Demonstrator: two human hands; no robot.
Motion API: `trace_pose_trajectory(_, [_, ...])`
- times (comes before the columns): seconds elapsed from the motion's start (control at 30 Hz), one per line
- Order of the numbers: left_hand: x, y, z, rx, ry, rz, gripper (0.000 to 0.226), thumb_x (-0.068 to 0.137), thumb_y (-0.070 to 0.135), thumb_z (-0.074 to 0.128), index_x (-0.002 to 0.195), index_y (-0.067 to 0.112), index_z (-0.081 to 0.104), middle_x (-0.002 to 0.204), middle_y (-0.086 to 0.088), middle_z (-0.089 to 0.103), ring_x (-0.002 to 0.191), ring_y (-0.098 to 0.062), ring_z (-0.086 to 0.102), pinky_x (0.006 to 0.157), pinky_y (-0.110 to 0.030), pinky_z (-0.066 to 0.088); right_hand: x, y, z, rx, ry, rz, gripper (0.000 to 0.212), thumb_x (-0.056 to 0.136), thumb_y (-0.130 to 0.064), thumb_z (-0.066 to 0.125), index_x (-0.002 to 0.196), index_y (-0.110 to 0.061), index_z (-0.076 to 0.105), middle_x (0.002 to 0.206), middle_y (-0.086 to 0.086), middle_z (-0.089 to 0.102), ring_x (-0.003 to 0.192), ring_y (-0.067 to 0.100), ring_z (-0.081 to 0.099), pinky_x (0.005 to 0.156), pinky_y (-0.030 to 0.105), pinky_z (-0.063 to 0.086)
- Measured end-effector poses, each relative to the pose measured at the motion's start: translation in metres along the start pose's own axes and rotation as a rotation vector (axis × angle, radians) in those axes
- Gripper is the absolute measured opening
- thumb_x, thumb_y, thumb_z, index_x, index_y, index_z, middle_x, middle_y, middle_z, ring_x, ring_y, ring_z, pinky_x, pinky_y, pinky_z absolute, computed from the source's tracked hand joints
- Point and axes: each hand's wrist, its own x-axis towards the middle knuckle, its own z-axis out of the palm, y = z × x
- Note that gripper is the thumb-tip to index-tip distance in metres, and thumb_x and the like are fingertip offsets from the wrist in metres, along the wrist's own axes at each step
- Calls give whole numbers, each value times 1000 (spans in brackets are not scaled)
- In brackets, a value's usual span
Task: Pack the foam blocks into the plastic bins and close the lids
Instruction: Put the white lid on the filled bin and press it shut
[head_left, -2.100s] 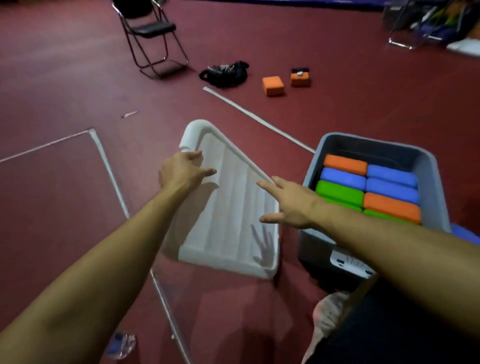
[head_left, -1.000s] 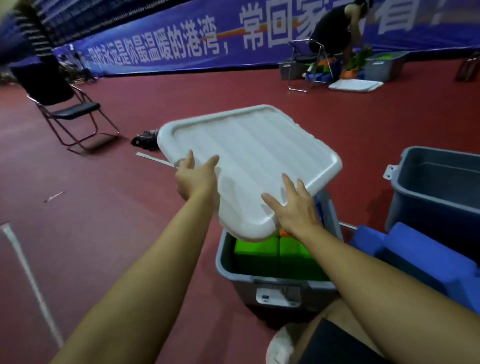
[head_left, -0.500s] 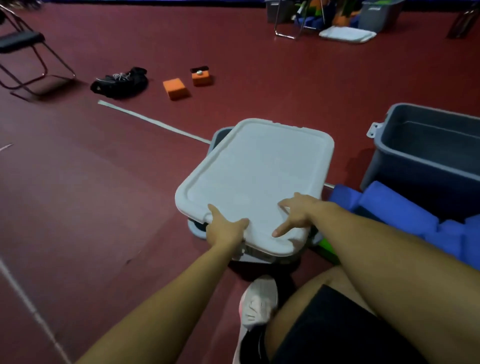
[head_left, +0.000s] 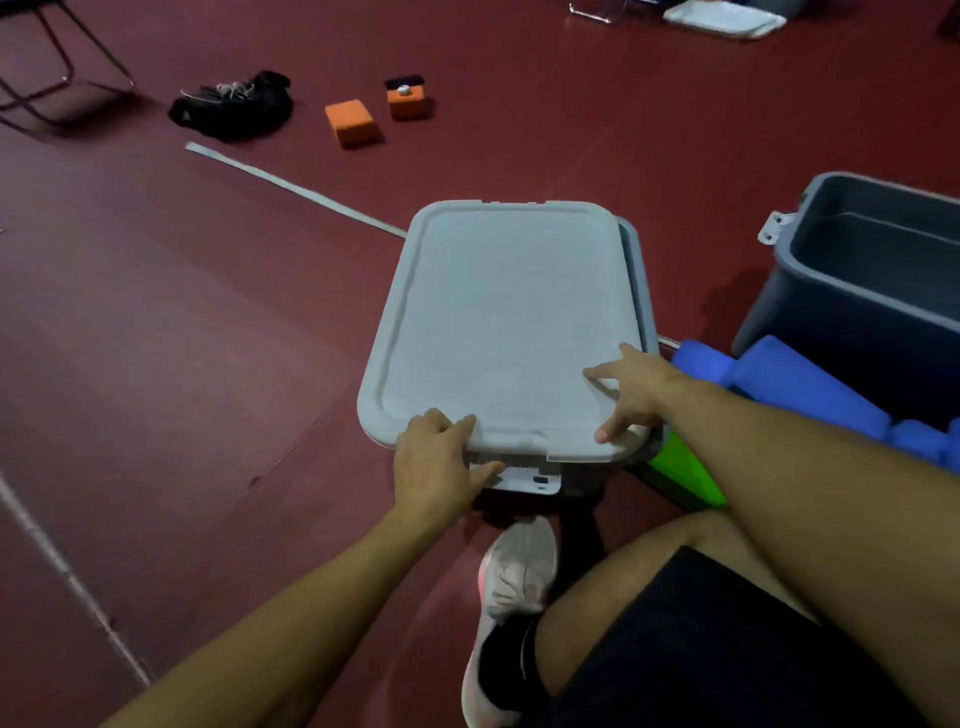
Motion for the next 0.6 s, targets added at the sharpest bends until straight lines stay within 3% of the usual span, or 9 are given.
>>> trace_pose_trajectory(0.1, [11, -6, 7, -12, 23, 120, 58, 57, 66, 78, 97, 24, 73, 111, -5, 60, 102, -26, 53, 86, -41, 45, 1, 1, -1, -21, -15, 44, 108, 64, -48, 87, 153, -37, 25, 163, 14, 0, 147, 35, 20, 115, 40, 31])
trace_pose_trajectory(0.23, [19, -13, 14, -106, -84, 238, 75, 56, 68, 75, 112, 19, 72, 127, -9, 63, 120, -31, 55, 105, -46, 41, -5, 4, -5, -59, -46, 102, 106, 69, -43, 86, 153, -37, 22, 162, 13, 9, 143, 34, 26, 103, 39, 42])
trace_pose_trajectory(0.3, [22, -15, 15, -114, -97, 264, 83, 53, 70, 74, 117, 18, 69, 130, -9, 62, 123, -31, 54, 107, -46, 40, -9, 4, -5, -69, -76, 116, 105, 73, -38, 84, 155, -34, 18, 159, 11, 19, 138, 32, 35, 95, 36, 47])
trace_pose_trajectory(0.5, [19, -21, 19, 64, -159, 365, 105, 37, 70, 81, 126, 25, 51, 141, -3, 48, 130, -28, 42, 107, -46, 35, -12, 4, -2, -31, -113, 111, 102, 81, -30, 79, 157, -27, 9, 155, 11, 28, 135, 32, 37, 103, 34, 42])
trace_pose_trajectory(0.6, [18, -20, 23, 149, -136, 363, 100, 42, 63, 83, 128, 26, 48, 143, -1, 46, 131, -30, 40, 105, -44, 33, -11, 4, 0, 13, -112, 103, 102, 82, -28, 79, 157, -26, 10, 154, 13, 28, 136, 33, 34, 104, 36, 42])
